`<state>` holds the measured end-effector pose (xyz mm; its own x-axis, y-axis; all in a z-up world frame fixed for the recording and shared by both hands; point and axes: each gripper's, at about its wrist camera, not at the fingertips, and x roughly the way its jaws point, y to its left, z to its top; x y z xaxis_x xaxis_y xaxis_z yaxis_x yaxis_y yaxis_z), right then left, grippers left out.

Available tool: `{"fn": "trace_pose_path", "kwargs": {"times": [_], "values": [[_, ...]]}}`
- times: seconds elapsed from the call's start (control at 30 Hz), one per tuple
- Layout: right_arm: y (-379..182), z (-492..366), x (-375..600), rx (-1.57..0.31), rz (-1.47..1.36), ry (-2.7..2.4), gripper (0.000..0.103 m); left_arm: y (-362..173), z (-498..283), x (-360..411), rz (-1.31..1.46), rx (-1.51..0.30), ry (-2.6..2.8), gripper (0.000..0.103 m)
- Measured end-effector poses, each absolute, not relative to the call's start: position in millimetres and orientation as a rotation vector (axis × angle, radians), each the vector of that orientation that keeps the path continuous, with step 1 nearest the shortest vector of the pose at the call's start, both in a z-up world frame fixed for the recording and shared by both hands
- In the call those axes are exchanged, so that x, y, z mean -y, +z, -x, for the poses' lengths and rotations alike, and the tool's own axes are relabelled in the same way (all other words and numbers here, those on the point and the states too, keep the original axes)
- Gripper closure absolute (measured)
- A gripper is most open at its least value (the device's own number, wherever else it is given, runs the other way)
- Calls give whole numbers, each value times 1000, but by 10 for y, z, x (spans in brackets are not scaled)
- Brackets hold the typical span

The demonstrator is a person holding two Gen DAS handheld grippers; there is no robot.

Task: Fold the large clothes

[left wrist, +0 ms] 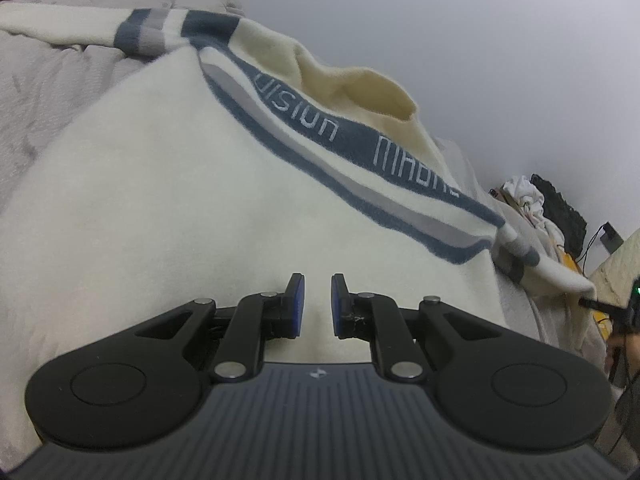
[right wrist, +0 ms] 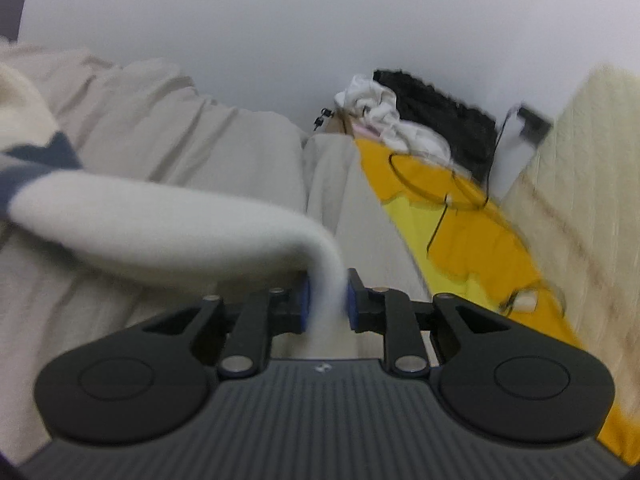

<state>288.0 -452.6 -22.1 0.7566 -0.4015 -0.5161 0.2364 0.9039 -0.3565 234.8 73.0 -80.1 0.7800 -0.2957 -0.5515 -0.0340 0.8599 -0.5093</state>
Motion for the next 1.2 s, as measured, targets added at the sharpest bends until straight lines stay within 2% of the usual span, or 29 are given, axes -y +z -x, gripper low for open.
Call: {"fn": "trace_pose_path", "kwargs": {"times": [0.03,0.1,0.17,0.37,0.57,0.7,0.97,1.0,1.07,1.2], "values": [[-188,-2791,4567,-625,222,-332,74,-799,-2339,-743,535,-665,-148,82],[-125,-2649,4664,-639,106,-289,57,-788,-2314,-770,551,-660,-143,80],[-54,-2442,4693,-656,-6,-224,48,-776,-2284,-783,554,-655,-138,80],[155,-2019,4817,-597,-191,-152,47,-743,-2149,-786,558,-641,-133,76],[-15,-2123,5252,-594,-460,-286,47,-727,-2080,-795,565,-636,-134,73],[-277,-2187,5401,-592,-633,-347,68,-741,-2108,-790,564,-637,-129,73],[-558,-2358,5398,-606,-653,-418,73,-808,-2215,-701,534,-649,-135,73],[-557,-2383,5387,-608,-647,-421,83,-810,-2224,-691,529,-650,-136,73],[-550,-2443,5387,-617,-635,-433,92,-815,-2238,-676,522,-650,-137,73],[-335,-2427,5372,-555,-588,-427,95,-812,-2226,-672,522,-648,-137,73]]}}
